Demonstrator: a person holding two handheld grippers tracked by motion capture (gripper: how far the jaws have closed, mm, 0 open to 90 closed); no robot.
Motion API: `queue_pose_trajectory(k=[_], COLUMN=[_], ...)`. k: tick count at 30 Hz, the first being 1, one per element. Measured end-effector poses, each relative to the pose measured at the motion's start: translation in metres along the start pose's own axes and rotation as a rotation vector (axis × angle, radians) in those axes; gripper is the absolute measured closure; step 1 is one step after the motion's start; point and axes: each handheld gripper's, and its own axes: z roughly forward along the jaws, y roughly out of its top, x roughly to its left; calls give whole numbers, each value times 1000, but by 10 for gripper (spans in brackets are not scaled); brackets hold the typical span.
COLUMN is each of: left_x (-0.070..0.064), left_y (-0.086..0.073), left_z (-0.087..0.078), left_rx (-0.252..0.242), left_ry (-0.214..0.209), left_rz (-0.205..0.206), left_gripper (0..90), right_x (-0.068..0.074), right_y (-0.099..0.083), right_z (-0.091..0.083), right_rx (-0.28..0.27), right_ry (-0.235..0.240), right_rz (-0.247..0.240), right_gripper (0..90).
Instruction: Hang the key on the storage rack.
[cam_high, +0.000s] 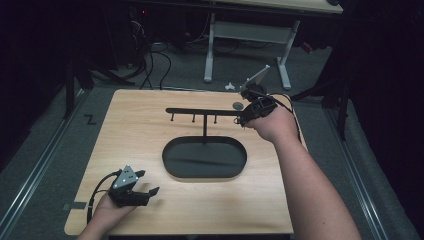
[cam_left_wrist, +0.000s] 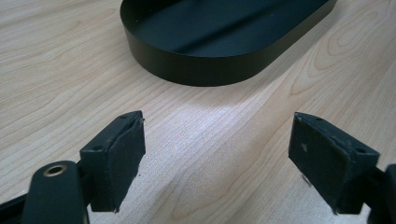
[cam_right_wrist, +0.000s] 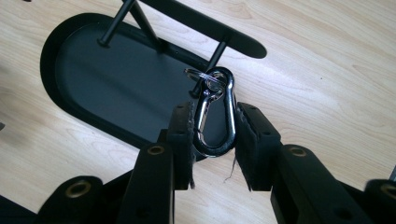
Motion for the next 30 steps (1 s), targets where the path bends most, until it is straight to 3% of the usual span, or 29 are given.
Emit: queue_pose_trajectory(k=[18, 30], left_x=[0, 0], left_y=[0, 0], left_z=[0, 0], left_rx=[1, 6], left_ry=[0, -2], left_rz=[-1, -1], left_gripper=[193, 193], right_x=[-11, -17], right_y=[7, 1], right_z=[11, 24], right_rx=[-1, 16], right_ry=[-17, 5], right_rz=[36, 65], right_gripper=[683, 679])
